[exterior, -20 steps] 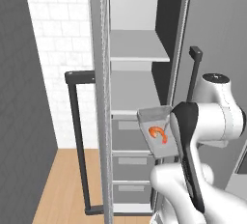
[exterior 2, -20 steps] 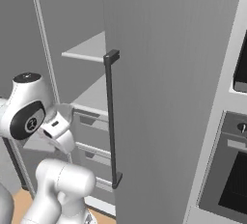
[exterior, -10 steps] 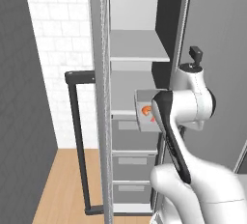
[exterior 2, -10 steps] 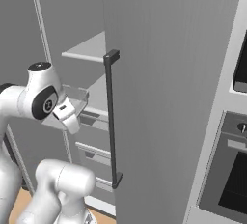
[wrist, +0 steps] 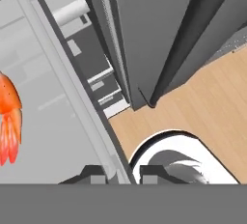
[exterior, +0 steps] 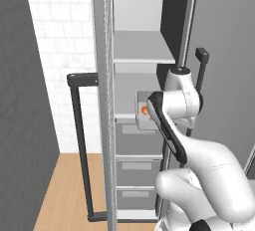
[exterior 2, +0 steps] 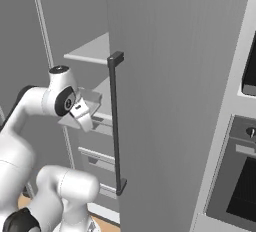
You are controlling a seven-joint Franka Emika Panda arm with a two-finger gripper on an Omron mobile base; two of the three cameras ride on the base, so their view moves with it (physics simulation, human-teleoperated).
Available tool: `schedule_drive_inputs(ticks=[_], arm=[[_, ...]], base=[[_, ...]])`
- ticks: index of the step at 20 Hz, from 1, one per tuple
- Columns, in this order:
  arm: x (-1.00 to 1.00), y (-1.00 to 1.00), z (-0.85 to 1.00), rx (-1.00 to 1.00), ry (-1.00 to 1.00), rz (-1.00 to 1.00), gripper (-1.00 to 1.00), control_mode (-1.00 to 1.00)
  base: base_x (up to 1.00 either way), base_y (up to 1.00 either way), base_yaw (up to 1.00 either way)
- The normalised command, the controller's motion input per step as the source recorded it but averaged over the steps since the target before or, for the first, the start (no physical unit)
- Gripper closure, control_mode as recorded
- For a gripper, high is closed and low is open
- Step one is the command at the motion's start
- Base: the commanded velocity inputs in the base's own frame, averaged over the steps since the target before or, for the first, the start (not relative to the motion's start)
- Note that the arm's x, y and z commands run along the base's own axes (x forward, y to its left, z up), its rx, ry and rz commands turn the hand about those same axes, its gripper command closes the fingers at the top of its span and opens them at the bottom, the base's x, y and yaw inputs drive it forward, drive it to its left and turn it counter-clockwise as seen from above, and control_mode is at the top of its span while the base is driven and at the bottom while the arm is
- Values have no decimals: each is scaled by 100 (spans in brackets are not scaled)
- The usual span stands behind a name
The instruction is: Take the meat container that has the shrimp and place it on the second highest rack of the freezer. Then take the vegetable container that has the avocado and squash and place it on the highest rack of the freezer.
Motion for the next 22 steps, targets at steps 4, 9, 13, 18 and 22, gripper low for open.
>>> schedule_drive_inputs(ticks=[4,9,13,18,22], arm=[[41,-4,-52,0,0,0,100,-100],[27,0,-22,0,-3,0,100,-100],[55,0,-3,0,-6,0,100,-100],[71,0,9,0,0,0,100,-100],[71,0,10,0,0,0,100,-100]], base=[[0,0,0],[0,0,0],[0,0,0],[0,0,0],[0,0,0]])
